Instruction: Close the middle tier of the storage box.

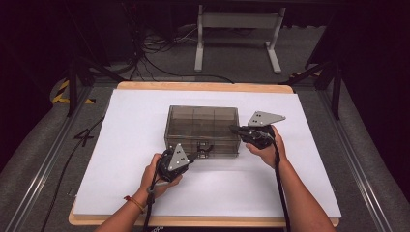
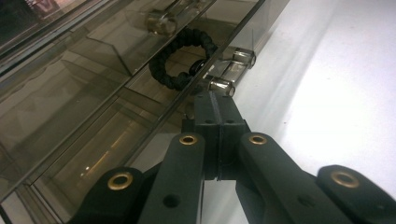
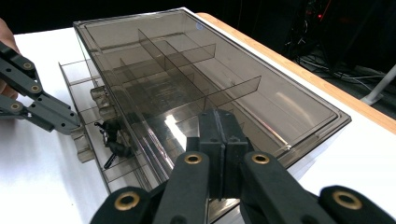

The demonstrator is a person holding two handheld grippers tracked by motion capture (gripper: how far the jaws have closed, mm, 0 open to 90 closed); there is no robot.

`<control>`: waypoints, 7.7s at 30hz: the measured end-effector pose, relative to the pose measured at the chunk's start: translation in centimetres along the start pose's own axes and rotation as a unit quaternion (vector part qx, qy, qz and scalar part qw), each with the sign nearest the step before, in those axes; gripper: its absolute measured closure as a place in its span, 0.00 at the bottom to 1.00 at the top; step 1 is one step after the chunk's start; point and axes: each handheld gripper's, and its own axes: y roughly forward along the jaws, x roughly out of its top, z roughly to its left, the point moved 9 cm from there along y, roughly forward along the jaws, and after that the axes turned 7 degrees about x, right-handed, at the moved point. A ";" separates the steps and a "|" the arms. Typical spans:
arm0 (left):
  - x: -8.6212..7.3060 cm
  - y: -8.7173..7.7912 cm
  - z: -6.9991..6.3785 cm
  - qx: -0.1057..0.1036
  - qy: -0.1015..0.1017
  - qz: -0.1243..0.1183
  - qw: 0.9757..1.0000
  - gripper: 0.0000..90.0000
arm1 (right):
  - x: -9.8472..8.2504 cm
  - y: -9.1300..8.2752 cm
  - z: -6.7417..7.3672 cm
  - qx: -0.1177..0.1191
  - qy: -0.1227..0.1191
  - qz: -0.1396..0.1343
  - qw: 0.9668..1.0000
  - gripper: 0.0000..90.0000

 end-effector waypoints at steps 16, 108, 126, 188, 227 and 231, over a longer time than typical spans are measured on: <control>0.4 1.0 1.0 0.015 -0.003 0.001 1.000 0.99 | 0.1 0.2 0.2 0.000 -0.002 0.001 1.000 1.00; -1.1 -3.7 3.4 0.013 -0.014 -0.012 1.000 0.89 | -0.5 -2.8 0.6 -0.038 -0.013 0.017 0.999 0.88; -2.4 -5.7 4.7 0.020 -0.018 -0.010 1.000 0.86 | -2.5 -6.0 0.4 -0.067 -0.016 0.030 0.997 0.81; -10.5 -10.5 9.3 0.062 -0.054 0.054 0.995 0.26 | -15.5 -14.4 1.6 -0.128 0.044 0.068 0.988 0.24; -12.6 -13.1 9.9 0.069 -0.142 -0.034 0.987 0.07 | -17.3 -17.9 0.0 -0.202 0.126 -0.022 0.971 0.11; -12.6 -13.1 9.9 0.071 -0.144 -0.033 0.986 0.07 | -17.4 -17.8 0.0 -0.201 0.126 -0.014 0.971 0.11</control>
